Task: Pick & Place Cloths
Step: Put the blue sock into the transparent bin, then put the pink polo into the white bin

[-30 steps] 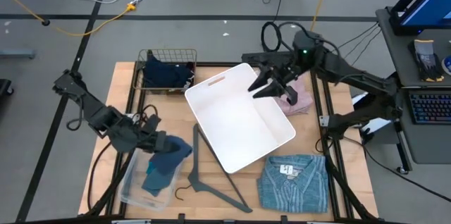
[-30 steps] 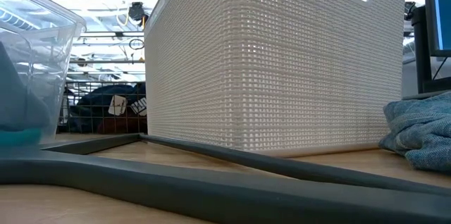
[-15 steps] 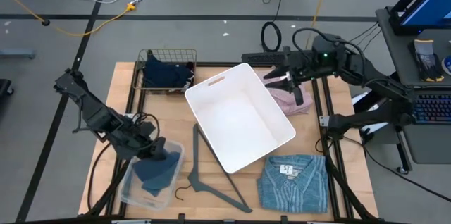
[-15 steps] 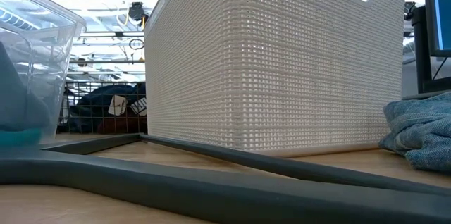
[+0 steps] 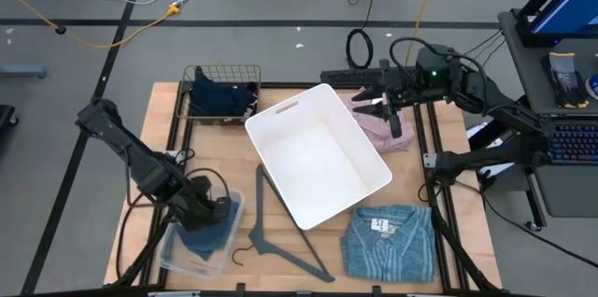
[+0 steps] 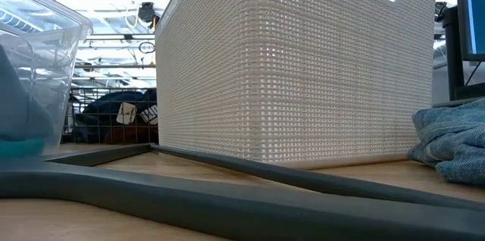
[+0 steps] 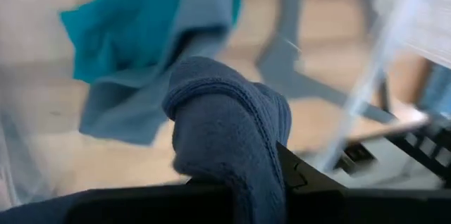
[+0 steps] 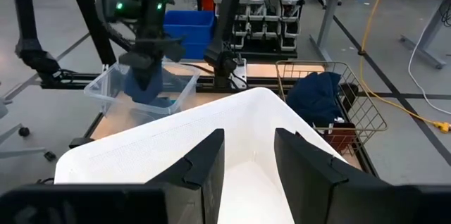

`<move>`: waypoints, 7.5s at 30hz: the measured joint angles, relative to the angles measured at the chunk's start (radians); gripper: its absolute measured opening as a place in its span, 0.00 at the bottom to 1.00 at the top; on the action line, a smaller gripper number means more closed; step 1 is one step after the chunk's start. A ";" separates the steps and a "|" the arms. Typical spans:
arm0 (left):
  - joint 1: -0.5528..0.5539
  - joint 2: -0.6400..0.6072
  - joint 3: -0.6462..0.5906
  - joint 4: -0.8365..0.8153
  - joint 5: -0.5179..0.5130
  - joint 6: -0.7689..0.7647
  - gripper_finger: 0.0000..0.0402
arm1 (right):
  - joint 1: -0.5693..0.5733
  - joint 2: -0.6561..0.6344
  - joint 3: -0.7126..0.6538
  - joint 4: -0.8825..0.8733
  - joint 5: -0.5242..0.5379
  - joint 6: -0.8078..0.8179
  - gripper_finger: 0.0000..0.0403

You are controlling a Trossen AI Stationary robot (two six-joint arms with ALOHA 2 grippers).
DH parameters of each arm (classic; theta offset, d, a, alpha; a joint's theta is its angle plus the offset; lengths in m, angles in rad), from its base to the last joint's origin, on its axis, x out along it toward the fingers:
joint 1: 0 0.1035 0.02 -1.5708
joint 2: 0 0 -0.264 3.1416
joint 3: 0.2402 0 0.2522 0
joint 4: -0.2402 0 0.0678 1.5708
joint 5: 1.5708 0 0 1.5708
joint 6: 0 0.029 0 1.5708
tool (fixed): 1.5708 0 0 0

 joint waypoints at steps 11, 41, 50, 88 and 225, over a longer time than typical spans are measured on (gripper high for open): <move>0.000 0.136 0.000 -0.089 0.002 -0.048 0.02 | 0.000 0.000 0.000 0.000 0.000 0.004 0.29; -0.001 0.231 0.000 -0.161 0.009 -0.046 0.27 | 0.000 0.000 0.000 -0.030 -0.001 0.027 0.29; -0.001 0.148 0.020 -0.156 0.015 0.029 0.48 | 0.000 0.000 0.000 -0.031 -0.002 0.027 0.29; 0.022 -0.077 0.270 0.053 -1.049 0.877 0.20 | -0.005 0.000 0.000 -0.321 0.648 0.052 0.29; 0.702 -0.508 -0.137 0.562 -0.470 1.856 0.20 | -0.644 0.261 -0.662 -0.016 0.513 0.532 0.98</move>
